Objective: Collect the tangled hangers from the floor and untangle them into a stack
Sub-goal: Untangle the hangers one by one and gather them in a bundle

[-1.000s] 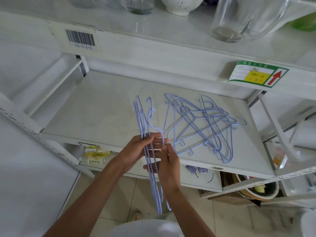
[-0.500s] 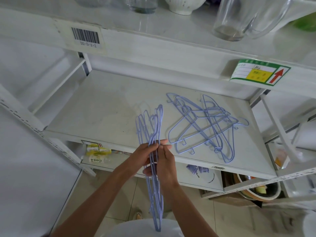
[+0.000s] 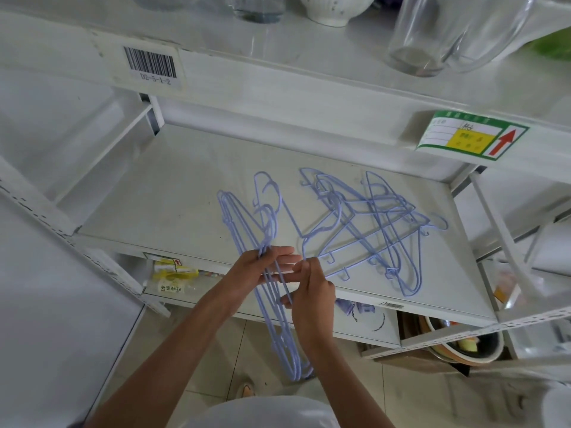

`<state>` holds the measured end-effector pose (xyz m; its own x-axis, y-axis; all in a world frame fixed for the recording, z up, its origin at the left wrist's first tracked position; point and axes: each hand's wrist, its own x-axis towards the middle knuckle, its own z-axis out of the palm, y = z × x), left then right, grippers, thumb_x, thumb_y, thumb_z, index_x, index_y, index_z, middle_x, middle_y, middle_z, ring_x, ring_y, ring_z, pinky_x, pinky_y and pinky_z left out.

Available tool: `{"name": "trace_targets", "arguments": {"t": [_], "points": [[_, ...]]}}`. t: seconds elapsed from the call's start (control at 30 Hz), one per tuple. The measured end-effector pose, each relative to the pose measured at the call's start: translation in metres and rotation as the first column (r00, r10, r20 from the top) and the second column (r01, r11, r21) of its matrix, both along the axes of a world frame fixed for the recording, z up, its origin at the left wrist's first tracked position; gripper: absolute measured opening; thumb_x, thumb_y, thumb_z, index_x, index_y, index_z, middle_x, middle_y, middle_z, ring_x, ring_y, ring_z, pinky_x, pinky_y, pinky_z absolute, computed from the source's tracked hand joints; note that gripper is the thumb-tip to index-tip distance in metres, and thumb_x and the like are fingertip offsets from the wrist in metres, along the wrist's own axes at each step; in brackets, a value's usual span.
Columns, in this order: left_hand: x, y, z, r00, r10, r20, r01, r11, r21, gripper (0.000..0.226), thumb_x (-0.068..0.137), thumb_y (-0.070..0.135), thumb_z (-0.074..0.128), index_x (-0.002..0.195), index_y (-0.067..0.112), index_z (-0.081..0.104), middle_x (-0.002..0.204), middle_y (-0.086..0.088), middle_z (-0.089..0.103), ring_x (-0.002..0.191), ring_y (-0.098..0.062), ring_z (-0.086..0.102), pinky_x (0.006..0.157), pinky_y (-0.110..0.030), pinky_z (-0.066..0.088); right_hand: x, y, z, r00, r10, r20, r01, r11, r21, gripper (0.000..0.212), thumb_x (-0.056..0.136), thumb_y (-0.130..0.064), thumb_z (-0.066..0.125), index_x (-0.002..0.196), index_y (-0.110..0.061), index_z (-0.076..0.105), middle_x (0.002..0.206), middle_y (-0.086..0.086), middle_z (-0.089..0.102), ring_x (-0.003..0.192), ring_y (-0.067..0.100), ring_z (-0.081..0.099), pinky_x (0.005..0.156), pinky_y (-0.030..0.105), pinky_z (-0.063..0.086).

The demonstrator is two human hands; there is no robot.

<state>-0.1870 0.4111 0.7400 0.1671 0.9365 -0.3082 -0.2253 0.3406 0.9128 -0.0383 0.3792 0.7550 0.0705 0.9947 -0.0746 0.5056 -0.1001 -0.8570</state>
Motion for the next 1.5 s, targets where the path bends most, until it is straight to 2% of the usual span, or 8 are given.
{"name": "trace_targets", "arguments": {"t": [0.17,0.3,0.43,0.63,1.1,1.2,1.33,1.5], "points": [[0.009,-0.004,0.0,0.995,-0.009,-0.104,0.006,1.0,-0.025,0.037,0.103,0.041,0.053,0.128,0.021,0.071,0.091,-0.001,0.08,0.085,-0.021,0.076,0.061,-0.028,0.049,-0.014,0.023,0.005,0.868,-0.016,-0.496,-0.11,0.968,-0.224,0.041,0.112,-0.038,0.031,0.1,-0.017,0.063,0.084,0.017,0.075,0.061,0.038,0.074,0.051,0.044,0.062],[0.006,-0.002,0.005,0.95,-0.063,-0.306,0.093,0.992,0.083,0.045,0.103,0.053,0.048,0.134,0.026,0.065,0.099,-0.005,0.077,0.074,-0.037,0.07,0.069,-0.049,0.055,-0.026,0.022,-0.002,0.769,-0.017,-0.639,-0.243,0.917,-0.316,0.055,0.111,-0.046,0.028,0.103,-0.007,0.067,0.064,0.017,0.064,0.044,0.023,0.06,0.038,0.028,0.047],[0.007,0.012,0.015,0.995,0.054,-0.087,-0.048,0.996,0.07,0.041,0.109,0.026,0.043,0.138,0.002,0.059,0.13,-0.012,0.072,0.114,-0.031,0.072,0.099,-0.043,0.057,-0.022,0.007,-0.011,0.721,0.047,-0.692,-0.431,0.812,-0.393,0.054,0.104,-0.057,0.042,0.106,-0.01,0.068,0.069,0.018,0.072,0.05,0.026,0.067,0.048,0.031,0.056],[-0.016,0.056,0.048,0.867,0.231,0.442,-0.107,0.951,-0.289,0.029,0.107,0.007,0.041,0.116,-0.003,0.067,0.103,-0.013,0.08,0.086,-0.019,0.08,0.072,-0.027,0.065,0.004,-0.043,-0.025,0.626,0.265,-0.733,-0.652,0.693,-0.306,0.027,0.097,-0.039,0.064,0.084,-0.018,0.075,0.081,0.012,0.08,0.075,0.023,0.077,0.077,0.031,0.061],[-0.013,0.076,0.028,0.867,-0.01,0.497,0.174,0.943,-0.284,0.043,0.091,0.005,0.06,0.131,-0.009,0.063,0.137,-0.027,0.063,0.122,-0.035,0.067,0.088,-0.04,0.062,0.076,-0.008,-0.053,0.529,0.041,-0.848,-0.451,0.86,-0.24,0.04,0.103,-0.019,0.059,0.127,0.013,0.06,0.115,0.026,0.073,0.1,0.033,0.075,0.09,0.041,0.059],[-0.011,0.072,0.029,0.879,-0.107,0.464,0.237,0.943,-0.232,0.057,0.075,0.012,0.087,0.127,-0.004,0.068,0.139,-0.024,0.062,0.126,-0.033,0.064,0.09,-0.038,0.061,0.127,0.046,-0.043,0.733,-0.144,-0.665,-0.129,0.93,-0.343,0.022,0.107,-0.011,0.051,0.109,0.0,0.07,0.095,0.021,0.075,0.075,0.027,0.076,0.066,0.03,0.06],[-0.002,0.059,0.019,0.906,-0.094,0.412,0.216,0.941,-0.261,0.037,0.094,0.009,0.05,0.121,-0.001,0.073,0.137,-0.024,0.064,0.122,-0.033,0.067,0.087,-0.038,0.062,0.169,0.128,-0.043,0.969,-0.234,-0.078,0.193,0.916,-0.352,0.017,0.097,-0.02,0.057,0.091,-0.014,0.072,0.08,0.011,0.076,0.055,0.015,0.068,0.055,0.025,0.053],[-0.008,0.04,-0.002,0.843,-0.126,0.522,0.275,0.937,-0.217,0.046,0.11,0.006,0.019,0.153,-0.011,0.012,0.162,-0.029,0.001,0.152,-0.043,0.006,0.125,-0.048,0.024,0.163,0.228,-0.055,0.826,-0.11,0.553,0.232,0.96,-0.155,0.043,0.093,-0.043,0.053,0.12,-0.012,0.063,0.12,0.017,0.069,0.112,0.037,0.068,0.094,0.043,0.052]]}}
